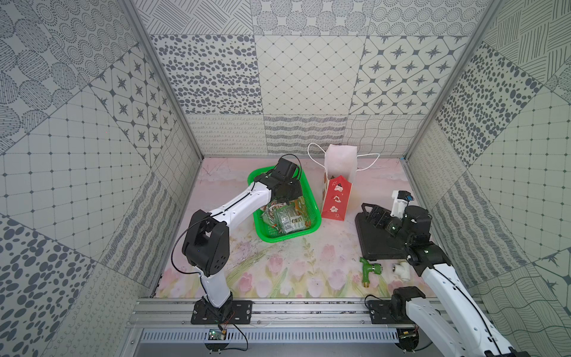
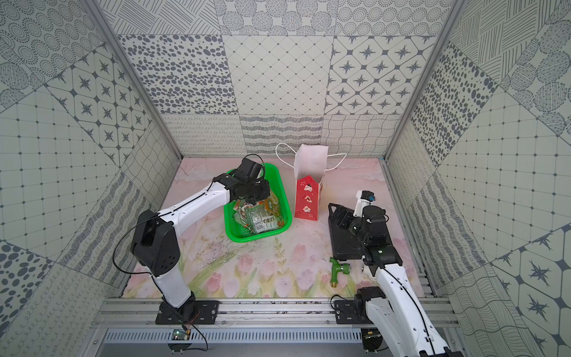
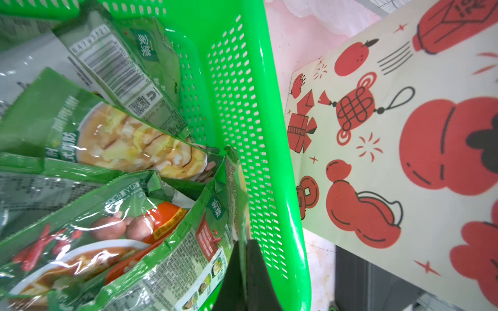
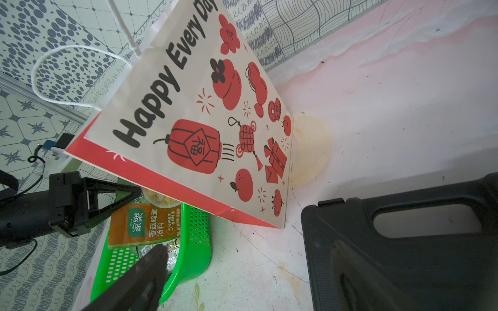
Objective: Place the condiment packets inside the bag
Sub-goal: Pick up the condiment packet from the storage box, then place the condiment packet in the paper bag.
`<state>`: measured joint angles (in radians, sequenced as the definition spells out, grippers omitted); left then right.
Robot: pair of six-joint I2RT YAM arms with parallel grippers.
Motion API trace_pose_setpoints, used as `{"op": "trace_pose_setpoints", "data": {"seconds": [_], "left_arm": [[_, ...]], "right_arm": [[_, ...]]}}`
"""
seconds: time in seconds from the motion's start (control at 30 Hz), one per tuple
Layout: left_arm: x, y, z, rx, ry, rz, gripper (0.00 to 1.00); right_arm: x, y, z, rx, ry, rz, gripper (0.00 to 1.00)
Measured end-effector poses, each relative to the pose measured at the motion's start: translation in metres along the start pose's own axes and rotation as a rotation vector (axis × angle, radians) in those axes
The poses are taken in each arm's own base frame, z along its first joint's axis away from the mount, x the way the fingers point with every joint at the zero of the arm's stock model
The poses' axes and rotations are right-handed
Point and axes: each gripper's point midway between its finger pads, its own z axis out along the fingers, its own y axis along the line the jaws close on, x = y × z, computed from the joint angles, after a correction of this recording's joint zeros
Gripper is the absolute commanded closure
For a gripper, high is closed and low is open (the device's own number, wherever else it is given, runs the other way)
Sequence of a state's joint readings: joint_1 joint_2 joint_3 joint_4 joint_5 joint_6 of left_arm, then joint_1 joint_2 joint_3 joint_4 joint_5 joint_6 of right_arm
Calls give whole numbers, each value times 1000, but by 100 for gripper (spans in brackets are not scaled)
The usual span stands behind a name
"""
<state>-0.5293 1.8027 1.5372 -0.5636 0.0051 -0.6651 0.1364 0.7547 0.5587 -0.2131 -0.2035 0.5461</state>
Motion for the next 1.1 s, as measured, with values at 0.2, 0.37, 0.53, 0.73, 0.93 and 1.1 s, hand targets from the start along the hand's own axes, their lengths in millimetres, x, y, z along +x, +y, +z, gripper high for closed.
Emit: {"op": "trace_pose_setpoints", "data": {"seconds": [0.2, 0.37, 0.53, 0.73, 0.93, 1.1], "left_arm": [[-9, -5, -29, -102, -74, 119, 100], [-23, -18, -62, -153, -158, 211, 100], [-38, -37, -96, -188, -241, 298, 100], [-56, -69, -144, -186, -344, 391, 100], [-71, -107, -186, -141, -435, 463, 100], [-79, -134, -205, -79, -481, 501, 100]], "right_arm": [[-1, -1, -1, 8, -7, 0, 3], [-2, -2, -1, 12, -9, -1, 3], [-2, -3, -1, 16, -11, -1, 3], [-2, -4, 0, 22, -12, 0, 3], [0, -5, 1, 27, -5, 1, 3], [0, -5, 1, 27, -5, 1, 3]]}}
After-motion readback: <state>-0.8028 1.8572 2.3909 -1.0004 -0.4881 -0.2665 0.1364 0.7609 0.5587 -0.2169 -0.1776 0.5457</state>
